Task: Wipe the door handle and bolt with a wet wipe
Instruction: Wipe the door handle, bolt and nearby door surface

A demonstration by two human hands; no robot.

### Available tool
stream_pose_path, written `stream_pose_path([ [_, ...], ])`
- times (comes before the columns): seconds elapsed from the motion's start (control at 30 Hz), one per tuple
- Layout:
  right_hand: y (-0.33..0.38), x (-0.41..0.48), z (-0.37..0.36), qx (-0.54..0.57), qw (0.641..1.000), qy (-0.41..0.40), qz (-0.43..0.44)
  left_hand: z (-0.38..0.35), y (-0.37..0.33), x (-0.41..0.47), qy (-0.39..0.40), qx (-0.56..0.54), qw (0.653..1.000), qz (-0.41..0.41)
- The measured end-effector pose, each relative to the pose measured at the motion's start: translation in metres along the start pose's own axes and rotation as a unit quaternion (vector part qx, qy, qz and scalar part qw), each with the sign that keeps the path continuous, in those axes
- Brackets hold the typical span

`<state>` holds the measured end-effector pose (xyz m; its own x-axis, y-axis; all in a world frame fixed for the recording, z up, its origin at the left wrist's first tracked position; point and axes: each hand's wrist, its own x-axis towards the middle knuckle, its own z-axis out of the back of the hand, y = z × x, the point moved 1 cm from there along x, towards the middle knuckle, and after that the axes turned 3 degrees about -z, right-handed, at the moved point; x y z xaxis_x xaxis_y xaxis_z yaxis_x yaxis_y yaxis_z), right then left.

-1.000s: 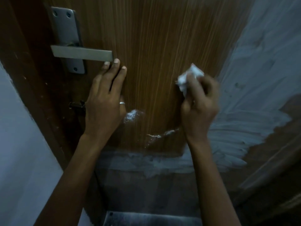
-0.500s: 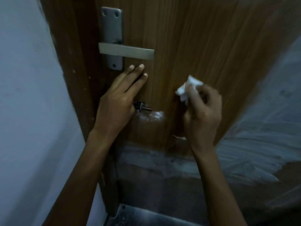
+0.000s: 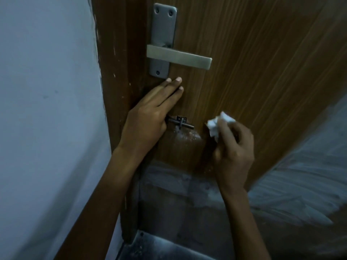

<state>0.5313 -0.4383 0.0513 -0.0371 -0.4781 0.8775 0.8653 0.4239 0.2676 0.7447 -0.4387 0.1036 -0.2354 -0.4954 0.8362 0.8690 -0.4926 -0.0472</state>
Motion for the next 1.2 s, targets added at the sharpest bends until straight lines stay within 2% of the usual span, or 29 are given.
stream_pose_path([
  [0.1,0.019,0.003,-0.016,0.012,1.0,-0.002,0.025,0.0,0.001,-0.001,0.005,-0.007,1.0,0.004],
  [0.3,0.007,-0.065,-0.039,-0.001,0.992,0.115,0.058,-0.001,0.001,-0.002,0.0,0.006,1.0,0.0],
  [0.37,0.002,-0.06,-0.034,0.0,0.994,0.099,0.045,-0.002,0.002,-0.006,0.007,0.01,1.0,0.001],
  [0.47,0.005,-0.04,-0.025,0.017,1.0,0.02,-0.01,-0.007,0.002,-0.017,0.012,0.018,1.0,0.001],
  [0.57,0.021,-0.04,-0.039,0.038,0.999,0.009,-0.012,-0.013,0.002,-0.029,0.012,0.025,1.0,0.014],
  [0.73,0.061,-0.052,-0.083,0.064,0.994,0.081,0.041,-0.014,0.001,-0.037,0.006,0.028,0.999,0.032],
  [0.87,0.072,-0.057,-0.086,0.056,0.987,0.13,0.077,-0.01,0.0,-0.046,-0.006,0.05,0.997,0.06],
  [1.07,0.024,-0.054,-0.046,0.042,0.997,-0.026,-0.066,-0.006,-0.001,-0.06,-0.052,0.079,0.992,0.087],
  [1.13,0.041,-0.053,-0.062,0.053,0.997,-0.02,-0.048,-0.006,0.001,-0.064,-0.049,0.083,0.991,0.087],
  [1.2,0.065,-0.054,-0.085,0.073,0.997,0.029,-0.004,-0.006,0.002,-0.066,-0.041,0.085,0.992,0.086],
])
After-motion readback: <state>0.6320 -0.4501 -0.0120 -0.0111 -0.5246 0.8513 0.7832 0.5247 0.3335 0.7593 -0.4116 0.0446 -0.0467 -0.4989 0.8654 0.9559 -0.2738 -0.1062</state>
